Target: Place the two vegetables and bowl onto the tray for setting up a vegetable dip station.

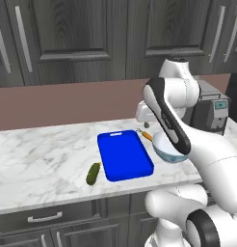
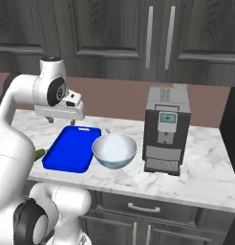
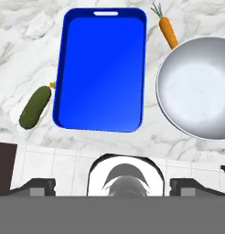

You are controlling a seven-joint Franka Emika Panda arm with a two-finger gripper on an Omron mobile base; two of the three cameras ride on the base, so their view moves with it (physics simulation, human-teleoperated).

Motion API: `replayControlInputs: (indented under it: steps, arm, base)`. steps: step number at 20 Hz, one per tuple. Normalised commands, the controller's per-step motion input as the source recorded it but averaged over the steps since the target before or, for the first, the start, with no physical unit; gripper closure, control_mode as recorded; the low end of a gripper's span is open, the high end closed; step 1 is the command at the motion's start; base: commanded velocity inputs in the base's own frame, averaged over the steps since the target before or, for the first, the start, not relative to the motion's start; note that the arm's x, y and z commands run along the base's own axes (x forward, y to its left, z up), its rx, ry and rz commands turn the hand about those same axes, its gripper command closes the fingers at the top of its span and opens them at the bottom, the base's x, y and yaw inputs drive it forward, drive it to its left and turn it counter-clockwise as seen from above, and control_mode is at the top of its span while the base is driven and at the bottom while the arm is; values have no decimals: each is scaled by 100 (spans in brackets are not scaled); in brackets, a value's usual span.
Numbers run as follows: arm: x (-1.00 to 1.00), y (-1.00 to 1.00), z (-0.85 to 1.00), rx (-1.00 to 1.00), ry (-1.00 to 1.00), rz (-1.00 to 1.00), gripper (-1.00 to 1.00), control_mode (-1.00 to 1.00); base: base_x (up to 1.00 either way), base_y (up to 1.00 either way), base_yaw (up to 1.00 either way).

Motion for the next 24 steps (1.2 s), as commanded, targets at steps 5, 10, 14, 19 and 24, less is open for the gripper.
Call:
replayControlInputs:
  steps: [5, 10, 14, 19, 24]
  arm:
    - [-34, -1, -14, -12, 0, 0, -100, -100]
    - [-34, -9, -16, -16, 0, 0, -100, -100]
    - [-23, -23, -18, -4, 0, 2, -100, -100]
    - [-18, -26, -19, 0, -6, 18, -100, -100]
    - [-5, -24, -16, 0, -11, 20, -100, -100]
  base:
    - [0, 0, 0]
    - [0, 0, 0]
    - [0, 0, 0]
    - [0, 0, 0]
    - [0, 0, 0]
